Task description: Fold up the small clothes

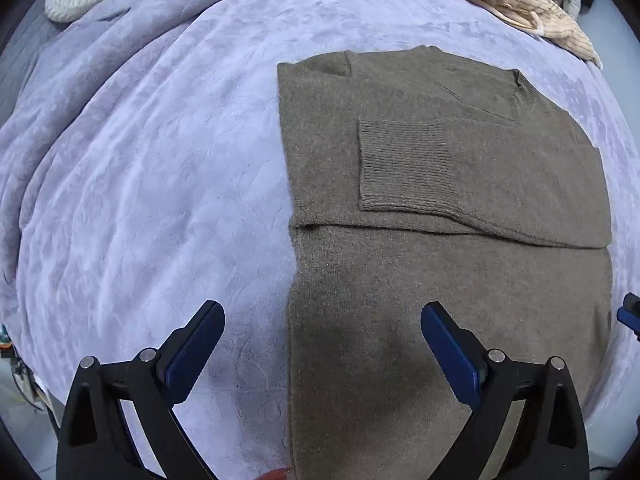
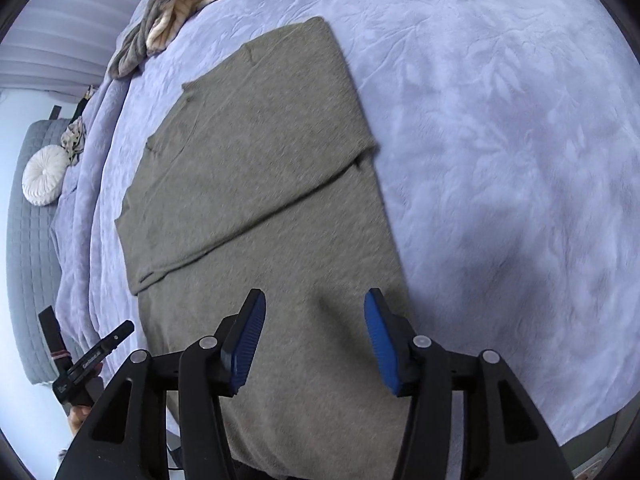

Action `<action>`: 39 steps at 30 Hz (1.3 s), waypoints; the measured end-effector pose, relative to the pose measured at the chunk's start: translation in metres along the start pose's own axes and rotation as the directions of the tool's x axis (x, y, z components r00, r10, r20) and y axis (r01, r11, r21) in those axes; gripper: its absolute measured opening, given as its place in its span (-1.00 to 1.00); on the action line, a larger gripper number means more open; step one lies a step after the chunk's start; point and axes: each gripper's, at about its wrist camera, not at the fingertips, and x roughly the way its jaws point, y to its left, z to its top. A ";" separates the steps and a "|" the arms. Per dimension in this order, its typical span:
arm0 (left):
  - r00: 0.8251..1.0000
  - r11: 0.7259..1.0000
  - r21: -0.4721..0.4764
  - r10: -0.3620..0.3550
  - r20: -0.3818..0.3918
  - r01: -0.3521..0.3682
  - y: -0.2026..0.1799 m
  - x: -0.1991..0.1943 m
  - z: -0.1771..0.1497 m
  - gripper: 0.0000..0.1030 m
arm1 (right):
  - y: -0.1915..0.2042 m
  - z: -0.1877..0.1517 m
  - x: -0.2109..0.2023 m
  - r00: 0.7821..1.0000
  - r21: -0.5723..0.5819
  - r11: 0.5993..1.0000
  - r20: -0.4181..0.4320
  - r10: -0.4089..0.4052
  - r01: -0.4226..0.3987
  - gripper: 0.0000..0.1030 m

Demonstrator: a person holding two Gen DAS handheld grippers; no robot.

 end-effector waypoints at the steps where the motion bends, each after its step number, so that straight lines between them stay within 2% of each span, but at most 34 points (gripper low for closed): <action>1: 1.000 1.000 0.009 -0.001 -0.005 0.001 -0.001 -0.002 -0.002 0.92 | 0.001 -0.002 0.000 1.000 0.000 1.000 -0.003 0.002 -0.002 0.15; 4: 1.000 1.000 0.015 -0.007 -0.017 0.008 -0.002 -0.006 -0.007 0.92 | 0.009 -0.007 0.002 1.000 -0.018 1.000 -0.005 -0.009 0.009 0.38; 6: 0.999 1.000 0.016 0.022 -0.026 -0.022 -0.002 -0.006 -0.012 0.92 | 0.017 -0.010 0.000 1.000 -0.049 0.998 0.012 -0.024 0.025 0.56; 8: 0.997 0.998 0.019 0.064 -0.044 -0.063 0.000 -0.004 -0.015 0.92 | 0.023 -0.012 -0.003 0.999 -0.074 0.997 0.025 -0.025 0.027 0.57; 11: 0.997 0.998 0.018 0.053 -0.064 -0.052 0.004 0.000 -0.015 0.92 | 0.031 -0.014 -0.008 0.999 -0.100 0.995 0.034 -0.008 0.011 0.67; 14: 0.997 0.998 0.043 0.049 -0.057 -0.046 0.000 -0.002 -0.018 0.92 | 0.037 -0.015 -0.011 0.999 -0.120 0.993 0.052 0.001 0.006 0.99; 18: 0.998 0.998 0.060 0.031 -0.046 -0.028 -0.006 -0.008 -0.021 0.92 | 0.042 -0.017 -0.014 0.998 -0.134 0.990 0.053 0.038 -0.030 0.99; 21: 0.998 0.998 0.059 0.029 -0.052 -0.025 -0.010 -0.009 -0.021 0.92 | 0.048 -0.019 -0.013 0.998 -0.154 0.988 0.052 0.028 -0.020 0.99; 25: 0.998 0.998 0.053 0.021 -0.056 -0.018 -0.013 -0.012 -0.023 0.92 | 0.050 -0.020 -0.005 0.999 -0.155 0.987 -0.035 0.026 -0.031 0.99; 30: 0.997 0.998 0.060 0.013 -0.081 -0.009 -0.017 -0.010 -0.024 0.92 | 0.034 -0.020 0.000 0.997 -0.092 0.995 -0.062 0.039 -0.044 0.99; 36: 0.992 0.995 0.094 0.025 -0.120 -0.014 -0.030 -0.006 -0.030 0.92 | 0.015 -0.023 0.003 0.996 -0.075 0.997 -0.086 -0.008 0.002 0.99; 39: 0.990 0.996 0.091 0.025 -0.136 -0.012 -0.038 -0.005 -0.031 0.92 | 0.004 -0.016 0.002 0.997 -0.056 0.998 -0.081 -0.001 -0.003 0.99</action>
